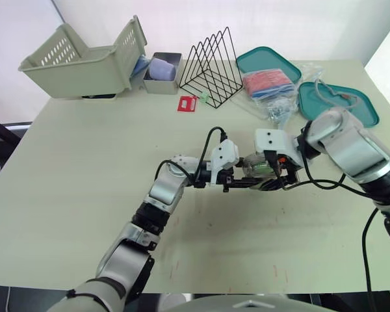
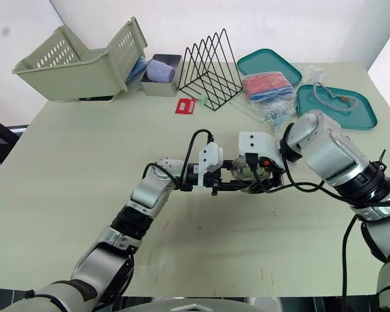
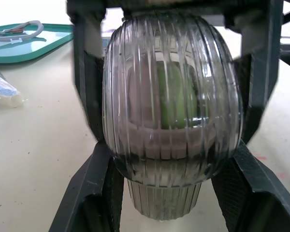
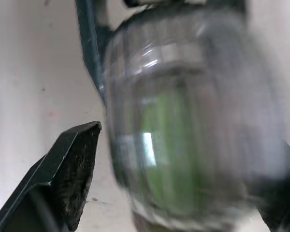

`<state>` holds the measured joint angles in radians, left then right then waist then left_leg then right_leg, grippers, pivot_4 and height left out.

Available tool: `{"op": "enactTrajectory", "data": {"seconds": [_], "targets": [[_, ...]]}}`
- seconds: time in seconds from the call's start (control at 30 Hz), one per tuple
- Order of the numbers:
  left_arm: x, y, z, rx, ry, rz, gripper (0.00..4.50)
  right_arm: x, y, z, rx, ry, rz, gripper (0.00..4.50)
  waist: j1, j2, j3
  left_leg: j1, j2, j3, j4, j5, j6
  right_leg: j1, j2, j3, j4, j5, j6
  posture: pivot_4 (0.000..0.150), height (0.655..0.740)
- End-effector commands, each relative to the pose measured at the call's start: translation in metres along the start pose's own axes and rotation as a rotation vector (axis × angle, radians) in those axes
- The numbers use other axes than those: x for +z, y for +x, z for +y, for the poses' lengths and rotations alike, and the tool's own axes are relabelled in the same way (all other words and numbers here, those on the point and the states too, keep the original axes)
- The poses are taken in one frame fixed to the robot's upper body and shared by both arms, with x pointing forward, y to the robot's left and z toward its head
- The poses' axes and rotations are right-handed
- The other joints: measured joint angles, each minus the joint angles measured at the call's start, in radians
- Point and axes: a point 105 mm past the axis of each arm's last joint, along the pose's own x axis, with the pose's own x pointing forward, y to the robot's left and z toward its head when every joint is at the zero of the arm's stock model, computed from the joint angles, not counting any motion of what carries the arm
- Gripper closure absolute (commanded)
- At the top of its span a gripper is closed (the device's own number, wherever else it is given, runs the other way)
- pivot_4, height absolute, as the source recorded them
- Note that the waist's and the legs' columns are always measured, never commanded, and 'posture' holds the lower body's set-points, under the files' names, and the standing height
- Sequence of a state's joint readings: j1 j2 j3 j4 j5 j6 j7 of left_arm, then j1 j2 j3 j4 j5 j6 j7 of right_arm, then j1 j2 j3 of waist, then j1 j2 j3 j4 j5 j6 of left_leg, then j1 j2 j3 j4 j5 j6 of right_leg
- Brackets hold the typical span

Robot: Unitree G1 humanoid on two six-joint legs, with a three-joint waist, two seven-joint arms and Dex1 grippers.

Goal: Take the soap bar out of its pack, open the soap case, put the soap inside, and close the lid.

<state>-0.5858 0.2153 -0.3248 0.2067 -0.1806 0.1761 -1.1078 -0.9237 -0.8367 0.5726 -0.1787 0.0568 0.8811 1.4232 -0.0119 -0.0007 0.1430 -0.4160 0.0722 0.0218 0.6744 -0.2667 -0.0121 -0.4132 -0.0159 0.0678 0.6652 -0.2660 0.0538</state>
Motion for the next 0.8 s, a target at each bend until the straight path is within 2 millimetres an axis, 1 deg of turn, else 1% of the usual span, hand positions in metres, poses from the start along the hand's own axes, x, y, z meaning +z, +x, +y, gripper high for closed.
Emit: {"op": "enactTrajectory", "data": {"seconds": [0.03, 0.13, 0.23, 0.37, 0.57, 0.63, 0.73, 0.8], "targets": [[0.017, 0.001, 0.0, -0.01, 0.057, -0.049, 2.53, 0.005, -0.013, -0.001, -0.04, -0.041, -0.019, 0.04, 0.001, 0.0, 0.0, 0.0, 0.0, 0.0, 0.0, 0.0, 0.0, 0.0, 0.0, 0.0, 0.0, 0.0, 0.0, 0.15, 0.74], [0.017, 0.0, 0.0, -0.01, 0.055, -0.046, 2.53, 0.0, -0.017, 0.0, -0.051, -0.034, -0.016, 0.04, 0.001, 0.0, 0.0, 0.0, 0.0, 0.0, 0.0, 0.0, 0.0, 0.0, 0.0, 0.0, 0.0, 0.0, 0.0, 0.15, 0.74], [0.016, -0.001, 0.0, -0.012, 0.054, -0.041, 2.53, -0.009, -0.027, -0.002, -0.08, -0.023, -0.002, 0.04, 0.002, 0.0, 0.0, 0.0, 0.0, 0.0, 0.0, 0.0, 0.0, 0.0, 0.0, 0.0, 0.0, 0.0, 0.0, 0.15, 0.74], [0.015, -0.001, -0.001, -0.015, 0.053, -0.04, 2.53, -0.023, -0.044, -0.002, -0.135, -0.018, 0.002, 0.04, 0.002, 0.0, 0.0, 0.0, 0.0, 0.0, 0.0, 0.0, 0.0, 0.0, 0.0, 0.0, 0.0, 0.0, 0.0, 0.15, 0.74], [0.015, -0.001, -0.001, -0.02, 0.054, -0.038, 2.53, -0.037, -0.069, -0.003, -0.218, 0.025, -0.072, 0.04, 0.0, 0.0, 0.0, 0.0, 0.0, 0.0, 0.0, 0.0, 0.0, 0.001, 0.0, 0.0, -0.001, 0.0, 0.0, 0.15, 0.74], [0.015, -0.001, -0.002, -0.022, 0.054, -0.038, 2.53, -0.037, -0.074, -0.005, -0.244, 0.041, -0.1, 0.04, 0.0, 0.0, 0.0, 0.001, 0.0, 0.0, 0.0, 0.0, 0.0, 0.001, 0.0, 0.0, 0.0, 0.0, 0.0, 0.15, 0.74], [0.015, -0.001, -0.002, -0.024, 0.054, -0.039, 2.53, -0.03, -0.081, -0.008, -0.268, 0.069, -0.179, 0.04, 0.001, 0.0, 0.0, 0.001, 0.0, 0.0, 0.0, 0.0, 0.0, 0.001, 0.0, 0.0, -0.001, 0.0, 0.0, 0.15, 0.74], [0.016, -0.001, -0.002, -0.024, 0.054, -0.038, 2.53, -0.025, -0.084, -0.008, -0.275, 0.074, -0.218, 0.55, 0.001, 0.0, 0.0, 0.001, 0.0, 0.0, 0.0, 0.0, 0.0, 0.001, 0.0, 0.0, -0.001, 0.0, 0.0, 0.15, 0.74]]}}
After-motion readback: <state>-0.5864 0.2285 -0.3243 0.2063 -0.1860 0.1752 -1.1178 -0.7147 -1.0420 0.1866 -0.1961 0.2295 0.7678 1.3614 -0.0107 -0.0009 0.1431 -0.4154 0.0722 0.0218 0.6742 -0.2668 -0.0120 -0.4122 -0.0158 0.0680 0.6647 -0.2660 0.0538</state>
